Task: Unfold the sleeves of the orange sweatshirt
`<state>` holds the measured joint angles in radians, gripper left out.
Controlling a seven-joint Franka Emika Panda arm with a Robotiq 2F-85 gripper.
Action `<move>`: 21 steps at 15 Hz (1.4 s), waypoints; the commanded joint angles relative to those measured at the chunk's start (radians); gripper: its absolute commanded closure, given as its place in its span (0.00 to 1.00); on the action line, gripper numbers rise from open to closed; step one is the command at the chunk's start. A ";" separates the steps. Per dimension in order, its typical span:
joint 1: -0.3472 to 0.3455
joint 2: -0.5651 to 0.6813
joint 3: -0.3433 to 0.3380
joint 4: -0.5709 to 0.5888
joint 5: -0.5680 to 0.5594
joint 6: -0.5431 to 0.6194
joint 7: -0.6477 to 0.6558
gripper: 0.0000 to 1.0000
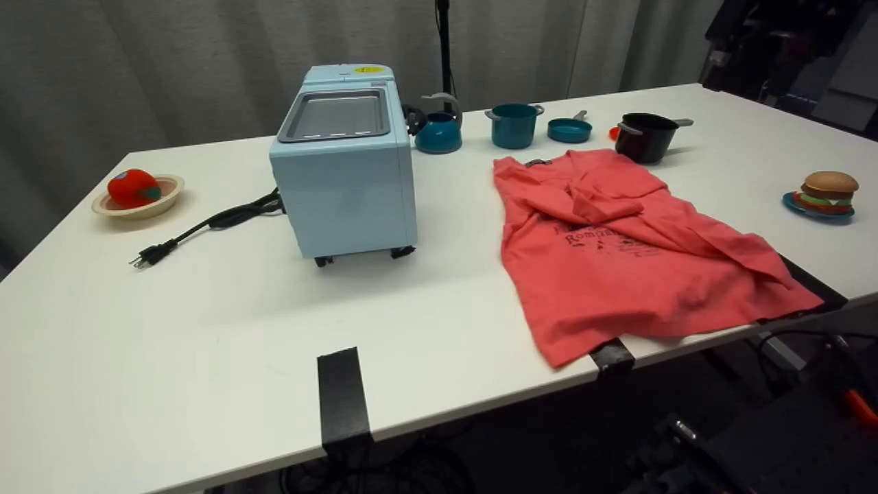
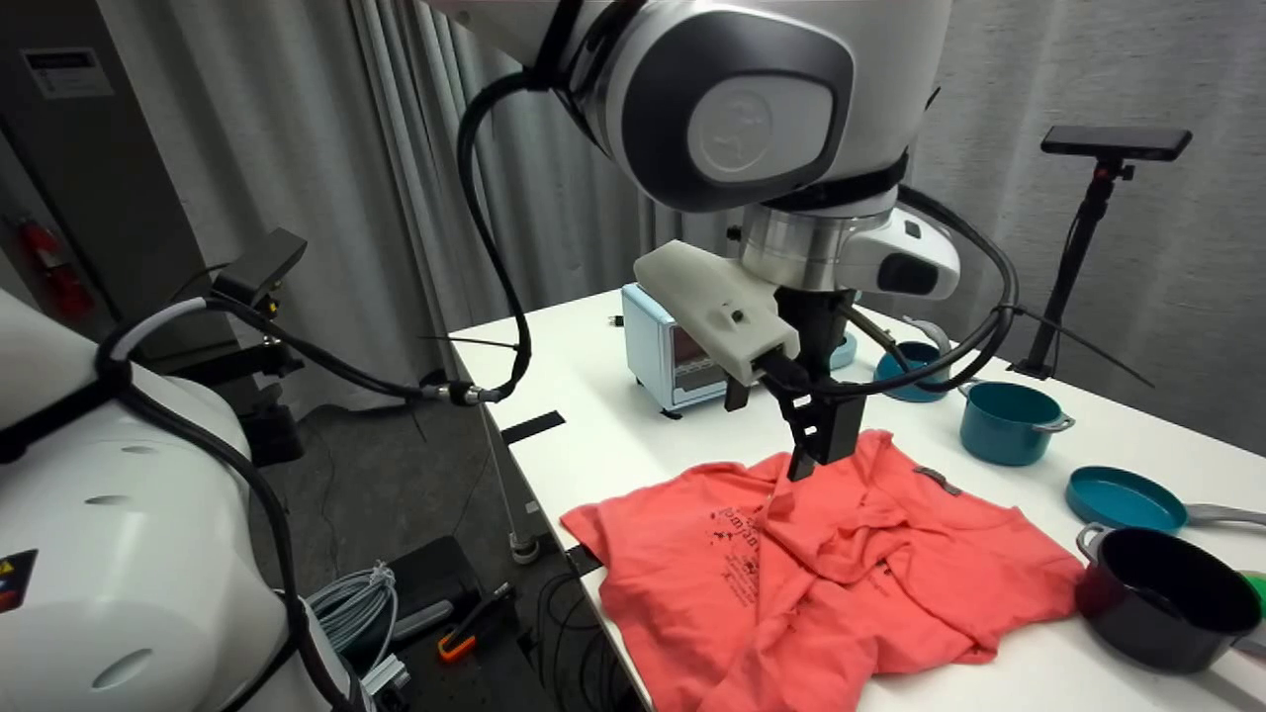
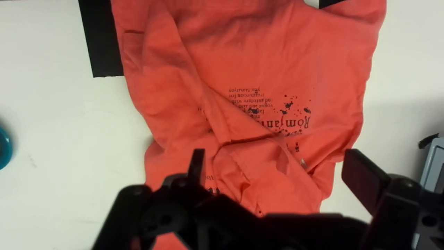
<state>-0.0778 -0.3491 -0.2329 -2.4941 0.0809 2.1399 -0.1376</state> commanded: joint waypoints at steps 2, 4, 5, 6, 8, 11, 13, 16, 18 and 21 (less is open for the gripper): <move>0.012 0.094 0.047 0.056 0.029 0.058 -0.016 0.00; 0.022 0.149 0.069 0.082 0.031 0.095 -0.011 0.00; 0.026 0.185 0.079 0.100 0.030 0.114 -0.012 0.00; 0.027 0.219 0.088 0.116 0.029 0.132 -0.012 0.00; 0.027 0.296 0.105 0.161 0.026 0.151 -0.010 0.00; 0.022 0.408 0.129 0.224 0.022 0.184 -0.014 0.00; 0.021 0.476 0.146 0.259 0.016 0.208 -0.014 0.00; 0.022 0.566 0.171 0.300 -0.004 0.250 -0.004 0.00; 0.023 0.620 0.183 0.323 -0.019 0.269 0.002 0.00; 0.022 0.684 0.189 0.347 -0.038 0.309 0.021 0.00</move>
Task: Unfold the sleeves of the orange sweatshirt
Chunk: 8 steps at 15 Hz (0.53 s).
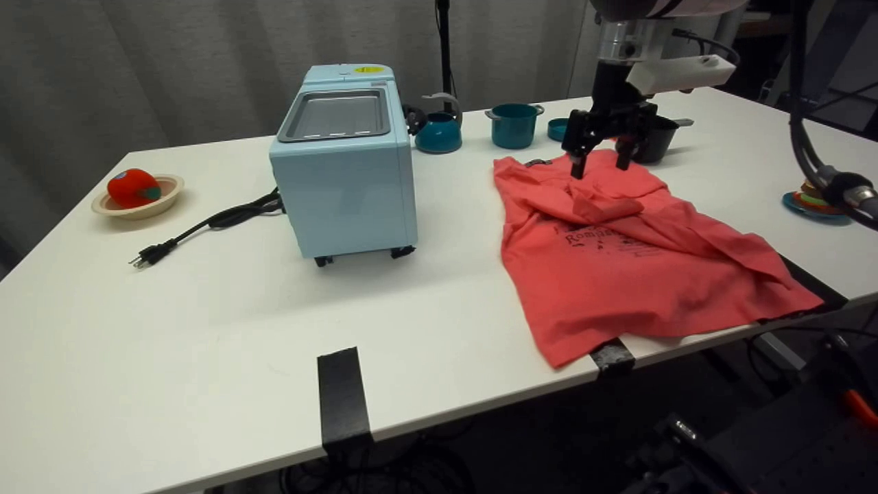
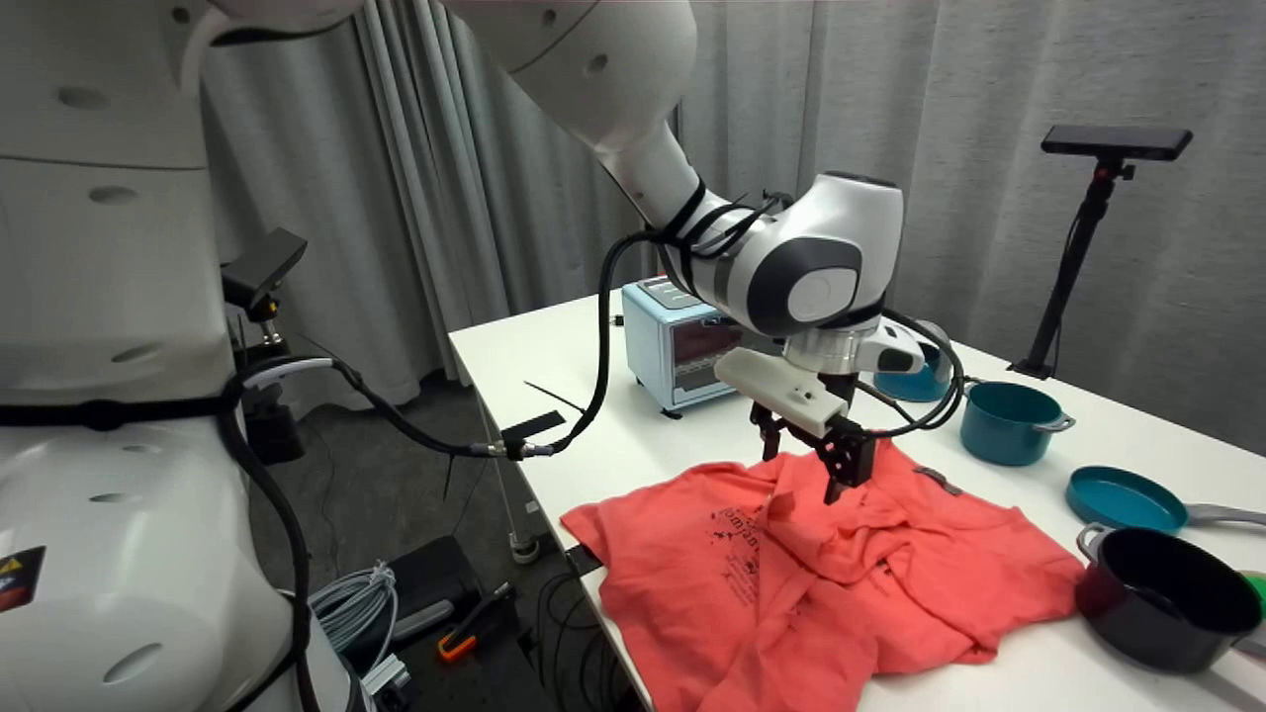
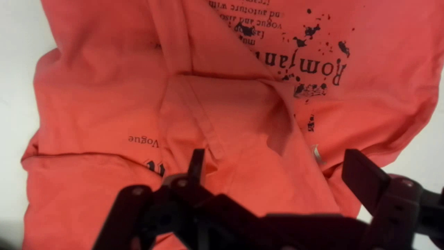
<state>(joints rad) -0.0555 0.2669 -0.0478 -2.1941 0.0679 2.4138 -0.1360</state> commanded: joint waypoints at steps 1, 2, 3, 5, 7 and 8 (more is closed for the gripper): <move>0.000 0.090 0.004 0.057 -0.027 0.041 0.025 0.00; -0.001 0.106 0.003 0.065 -0.030 0.048 0.029 0.00; 0.001 0.122 0.001 0.071 -0.035 0.055 0.033 0.00; 0.001 0.145 0.000 0.089 -0.045 0.053 0.036 0.08; 0.001 0.158 -0.002 0.104 -0.057 0.041 0.043 0.31; 0.001 0.164 -0.002 0.111 -0.061 0.037 0.047 0.38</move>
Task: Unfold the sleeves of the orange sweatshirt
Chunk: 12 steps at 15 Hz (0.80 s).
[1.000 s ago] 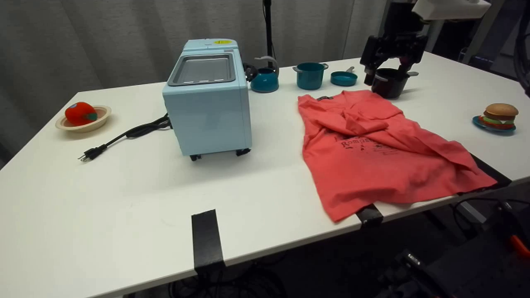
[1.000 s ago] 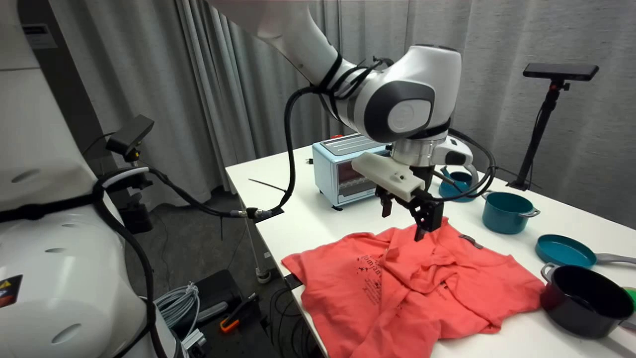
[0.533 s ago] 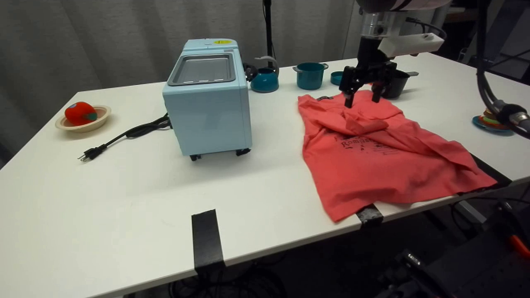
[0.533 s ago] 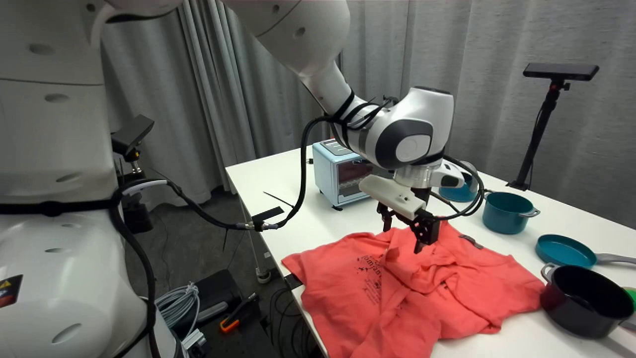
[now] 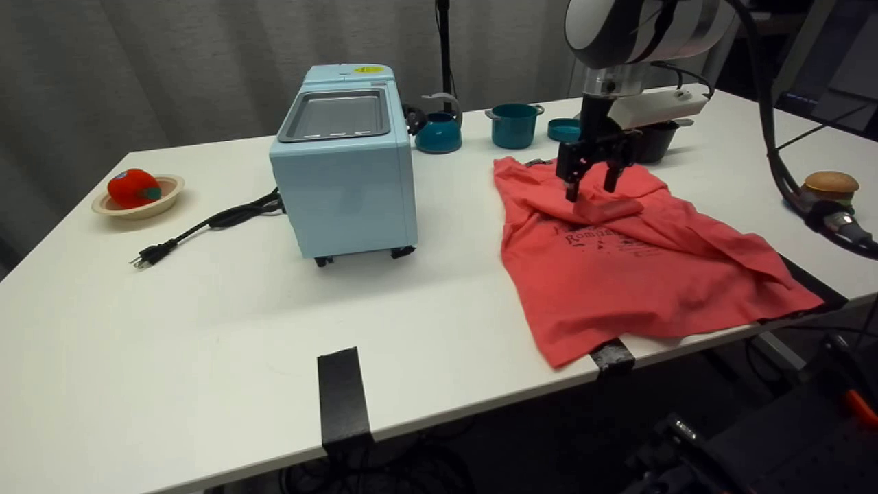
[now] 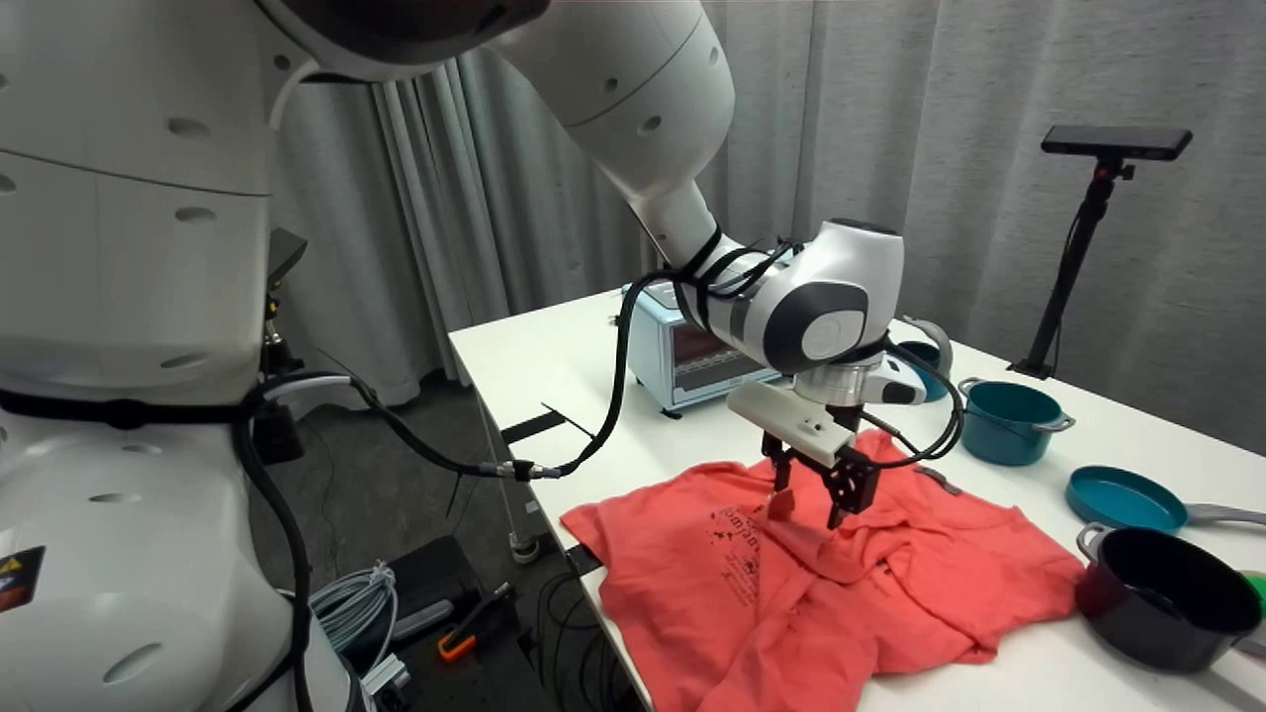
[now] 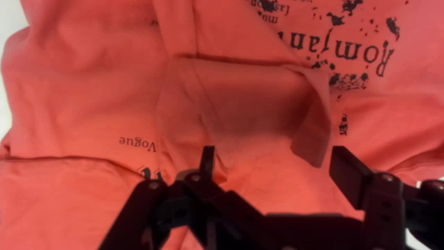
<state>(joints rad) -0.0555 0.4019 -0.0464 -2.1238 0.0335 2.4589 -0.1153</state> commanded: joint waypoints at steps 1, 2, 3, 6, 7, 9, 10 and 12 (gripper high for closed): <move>0.002 0.034 -0.004 0.047 -0.031 -0.011 0.030 0.45; 0.002 0.037 -0.004 0.051 -0.034 -0.015 0.033 0.55; 0.003 0.040 -0.004 0.055 -0.035 -0.019 0.036 0.62; 0.001 0.046 0.000 0.063 -0.030 -0.027 0.039 0.85; 0.000 0.048 0.000 0.066 -0.028 -0.031 0.039 0.88; 0.004 0.051 -0.005 0.069 -0.036 -0.042 0.051 0.53; 0.004 0.049 -0.006 0.070 -0.036 -0.055 0.057 0.53; 0.003 0.043 -0.002 0.069 -0.036 -0.074 0.056 0.39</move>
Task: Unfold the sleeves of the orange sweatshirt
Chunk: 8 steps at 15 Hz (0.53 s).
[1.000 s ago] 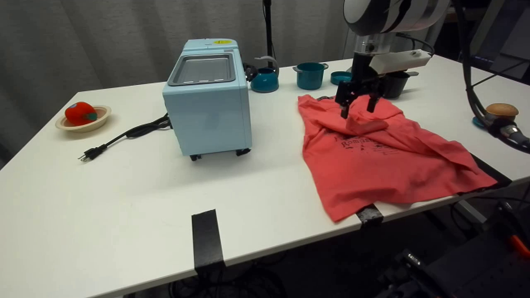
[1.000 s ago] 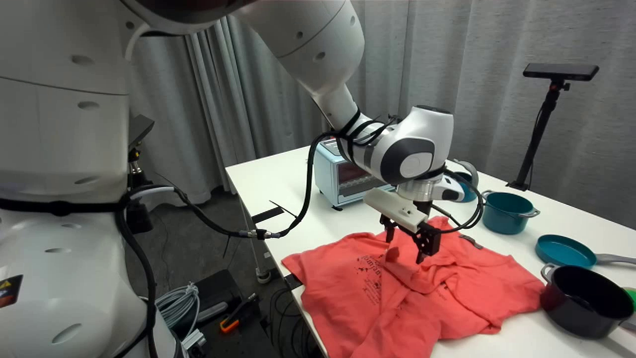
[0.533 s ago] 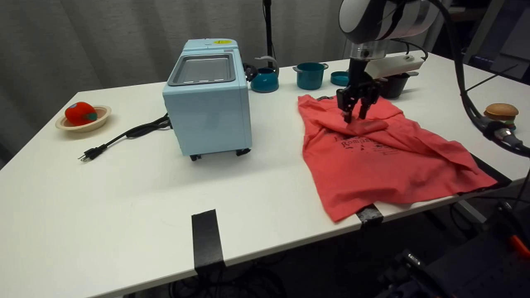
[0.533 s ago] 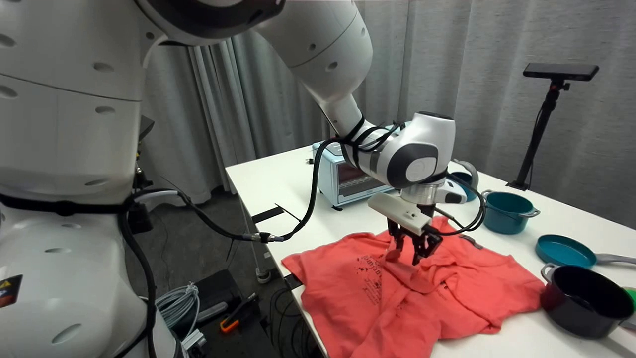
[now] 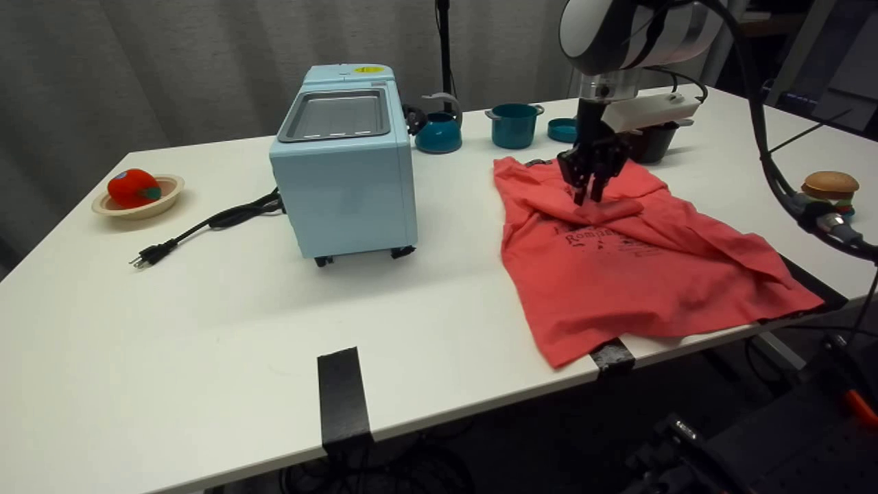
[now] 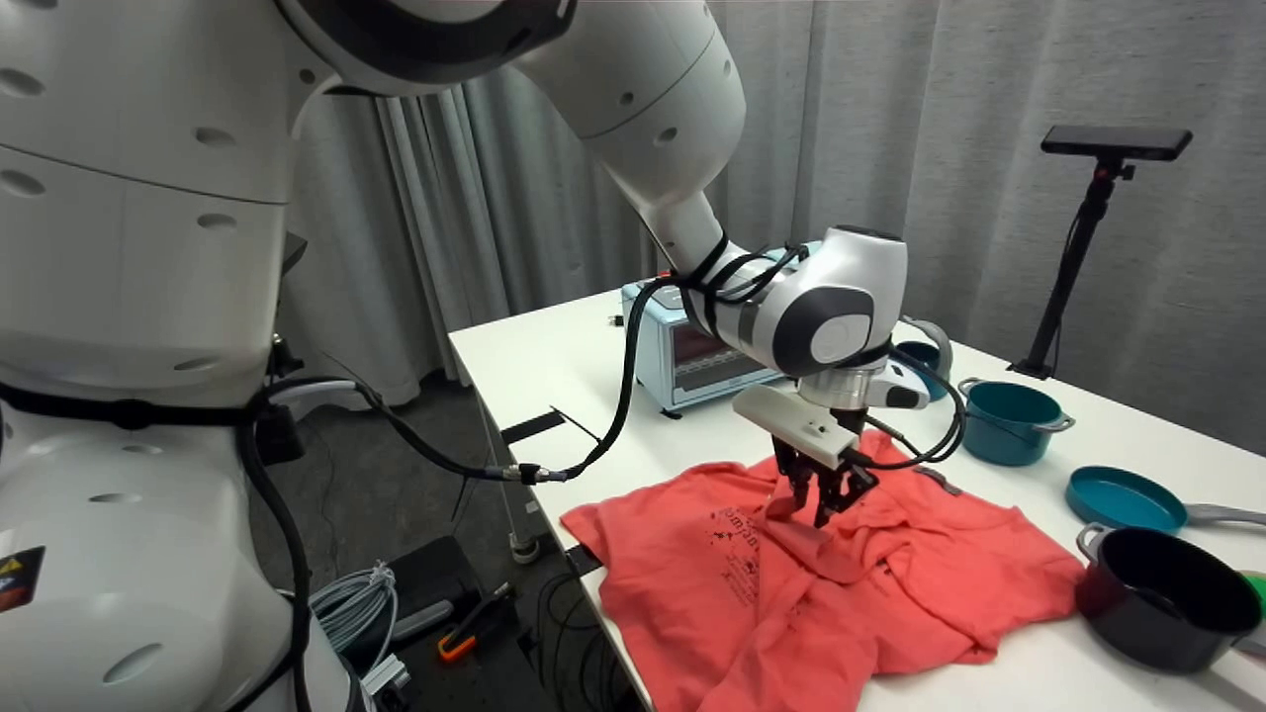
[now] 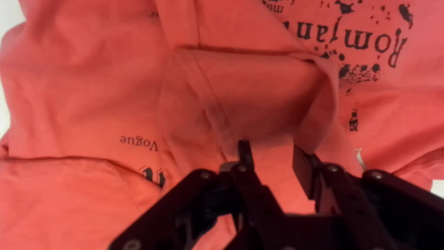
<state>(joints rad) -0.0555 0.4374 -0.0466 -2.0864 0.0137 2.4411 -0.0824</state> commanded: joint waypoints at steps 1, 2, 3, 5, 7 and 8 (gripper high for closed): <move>0.003 0.005 0.000 0.032 -0.017 -0.067 0.020 0.31; 0.003 0.001 0.002 0.033 -0.017 -0.079 0.016 0.24; 0.001 0.001 0.004 0.038 -0.017 -0.093 0.010 0.16; -0.001 0.002 0.008 0.046 -0.016 -0.121 0.002 0.02; -0.003 0.002 0.011 0.055 -0.016 -0.146 -0.008 0.00; -0.003 0.004 0.012 0.059 -0.016 -0.157 -0.010 0.00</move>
<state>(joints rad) -0.0555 0.4372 -0.0408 -2.0566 0.0083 2.3351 -0.0819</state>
